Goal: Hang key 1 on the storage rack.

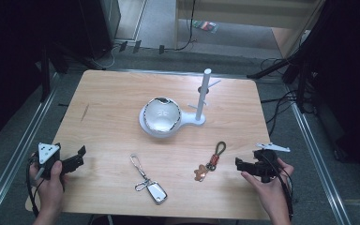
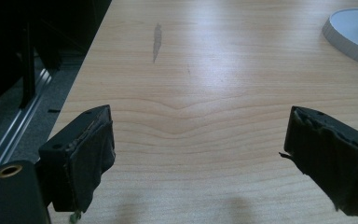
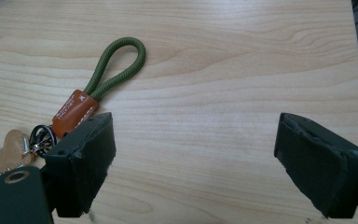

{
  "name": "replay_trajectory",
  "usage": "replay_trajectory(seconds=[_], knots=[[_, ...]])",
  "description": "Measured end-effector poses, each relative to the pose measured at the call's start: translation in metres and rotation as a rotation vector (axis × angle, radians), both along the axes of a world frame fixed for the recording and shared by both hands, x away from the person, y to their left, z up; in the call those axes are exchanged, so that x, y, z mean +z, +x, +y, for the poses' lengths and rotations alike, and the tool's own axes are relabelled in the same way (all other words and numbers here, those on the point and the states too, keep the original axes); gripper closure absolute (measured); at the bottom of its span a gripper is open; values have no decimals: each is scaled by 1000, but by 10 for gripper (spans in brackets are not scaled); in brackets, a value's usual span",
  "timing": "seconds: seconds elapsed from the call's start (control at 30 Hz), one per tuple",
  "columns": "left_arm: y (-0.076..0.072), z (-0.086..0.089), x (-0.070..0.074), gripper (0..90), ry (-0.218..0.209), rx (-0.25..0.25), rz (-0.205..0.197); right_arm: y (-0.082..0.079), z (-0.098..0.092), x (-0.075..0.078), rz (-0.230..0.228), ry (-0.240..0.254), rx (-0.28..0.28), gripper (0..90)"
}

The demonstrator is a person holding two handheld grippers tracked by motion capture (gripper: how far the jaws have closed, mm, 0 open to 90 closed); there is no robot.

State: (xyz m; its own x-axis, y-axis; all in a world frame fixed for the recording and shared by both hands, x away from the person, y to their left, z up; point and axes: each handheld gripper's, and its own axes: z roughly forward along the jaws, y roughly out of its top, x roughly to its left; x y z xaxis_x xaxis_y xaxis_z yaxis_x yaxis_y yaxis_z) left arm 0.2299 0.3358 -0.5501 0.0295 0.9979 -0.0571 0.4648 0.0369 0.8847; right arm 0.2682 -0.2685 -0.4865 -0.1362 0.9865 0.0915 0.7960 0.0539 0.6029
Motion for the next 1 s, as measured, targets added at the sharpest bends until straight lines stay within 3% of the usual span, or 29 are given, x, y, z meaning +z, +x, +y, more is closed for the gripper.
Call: replay_trajectory(seconds=[0.13, 0.17, 0.33, 0.47, 0.7, 1.0], knots=[[0, 0, 0, 88, 0, 0, -1, 4, 3, 2, 57, -49, -7, 127], [0, 0, 0, 88, 0, 1, -3, 6, 6, 2, 102, -67, -4, 133], [0, 0, 0, 88, 1, 0, 0, 11, 10, 2, 161, -46, 22, 144], [0, 0, 0, 88, 2, -1, 1, 16, 18, 1, 216, -62, 31, 152], [1, 0, 0, 89, 0, -2, 2, 24, 29, 1, 269, -64, 30, 159], [1, 0, 0, 88, 2, -4, 6, 32, 40, 1, 274, -71, 47, 193]])
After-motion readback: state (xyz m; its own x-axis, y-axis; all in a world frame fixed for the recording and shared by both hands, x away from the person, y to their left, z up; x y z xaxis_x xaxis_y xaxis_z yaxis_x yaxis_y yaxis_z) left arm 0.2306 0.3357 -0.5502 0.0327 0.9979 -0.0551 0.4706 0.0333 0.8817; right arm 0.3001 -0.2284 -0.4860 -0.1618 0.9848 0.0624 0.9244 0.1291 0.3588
